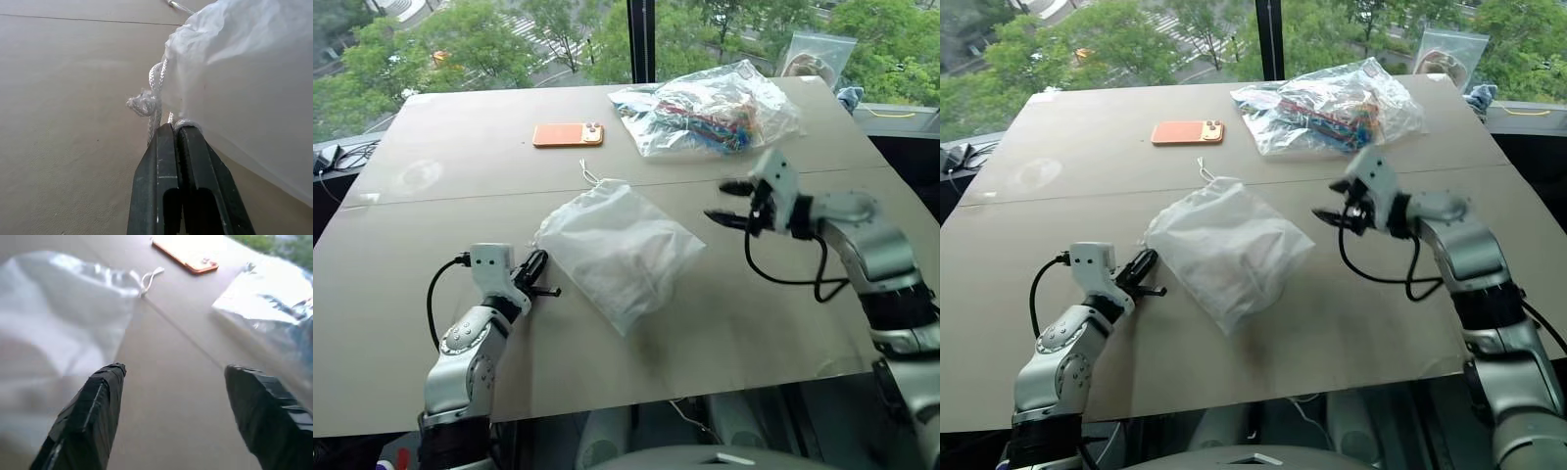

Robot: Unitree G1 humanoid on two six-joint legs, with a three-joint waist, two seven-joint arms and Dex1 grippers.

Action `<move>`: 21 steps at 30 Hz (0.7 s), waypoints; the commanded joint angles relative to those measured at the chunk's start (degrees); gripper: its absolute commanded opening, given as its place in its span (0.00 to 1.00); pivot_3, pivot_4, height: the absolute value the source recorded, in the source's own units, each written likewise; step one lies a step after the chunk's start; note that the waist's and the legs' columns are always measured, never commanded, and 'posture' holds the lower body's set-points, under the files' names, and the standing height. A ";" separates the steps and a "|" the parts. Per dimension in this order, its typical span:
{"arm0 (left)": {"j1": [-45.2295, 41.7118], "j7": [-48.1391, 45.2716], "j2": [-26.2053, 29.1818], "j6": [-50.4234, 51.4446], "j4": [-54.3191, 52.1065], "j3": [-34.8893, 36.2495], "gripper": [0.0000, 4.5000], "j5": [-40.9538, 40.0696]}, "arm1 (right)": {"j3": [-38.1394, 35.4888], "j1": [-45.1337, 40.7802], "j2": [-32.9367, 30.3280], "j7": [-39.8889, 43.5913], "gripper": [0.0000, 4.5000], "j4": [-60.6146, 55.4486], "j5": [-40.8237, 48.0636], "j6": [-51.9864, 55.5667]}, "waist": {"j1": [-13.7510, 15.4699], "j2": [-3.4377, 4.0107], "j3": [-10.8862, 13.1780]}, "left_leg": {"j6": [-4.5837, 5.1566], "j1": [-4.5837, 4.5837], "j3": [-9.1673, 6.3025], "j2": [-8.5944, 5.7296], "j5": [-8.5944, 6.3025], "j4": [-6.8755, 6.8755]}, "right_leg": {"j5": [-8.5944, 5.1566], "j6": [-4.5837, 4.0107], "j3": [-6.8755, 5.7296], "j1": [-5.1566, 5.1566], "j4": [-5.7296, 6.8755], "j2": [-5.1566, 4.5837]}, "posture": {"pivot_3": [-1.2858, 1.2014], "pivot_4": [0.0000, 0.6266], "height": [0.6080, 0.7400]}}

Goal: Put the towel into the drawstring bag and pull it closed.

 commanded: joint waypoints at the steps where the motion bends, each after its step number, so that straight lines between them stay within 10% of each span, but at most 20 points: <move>1: -2.80 -2.38 1.49 -3.20 0.85 -4.08 0.00 3.60 | 2.87 -4.59 5.80 -0.18 1.00 12.58 -2.75 -4.72 | 0.43 -0.05 -0.03 | 0.00 -0.03 -0.06 0.00 0.00 -0.03 | 0.00 -0.04 -0.04 -0.03 0.02 0.01 | 0.52 0.24 1.00; 6: -8.09 -2.17 1.15 -3.52 3.87 -6.13 0.00 5.29 | 11.01 -1.13 6.16 12.89 1.00 17.01 -5.04 -4.51 | 2.06 -0.04 -0.03 | -0.03 -0.66 -0.21 -0.17 0.00 0.03 | -0.01 -0.06 -0.28 -0.33 -0.23 -0.25 | 0.52 0.24 1.00; 11: -12.38 -2.58 1.65 -4.99 8.97 -5.81 0.00 6.12 | 13.56 13.59 -1.96 27.10 1.00 -15.80 9.76 12.90 | 1.95 0.01 -0.02 | -0.05 -0.98 -0.32 -0.42 0.00 0.00 | -0.13 0.16 -0.54 -0.40 -0.57 -0.68 | 0.52 0.24 1.00; 21: -18.93 -10.32 3.31 -10.63 17.51 -10.78 0.00 9.02 | -9.94 15.78 0.13 2.86 1.00 -23.29 17.80 34.53 | 1.49 0.07 0.06 | 0.00 -0.63 -0.52 -0.52 -0.01 0.18 | -0.14 0.16 -0.57 -0.20 -0.08 -0.62 | 0.52 0.24 1.00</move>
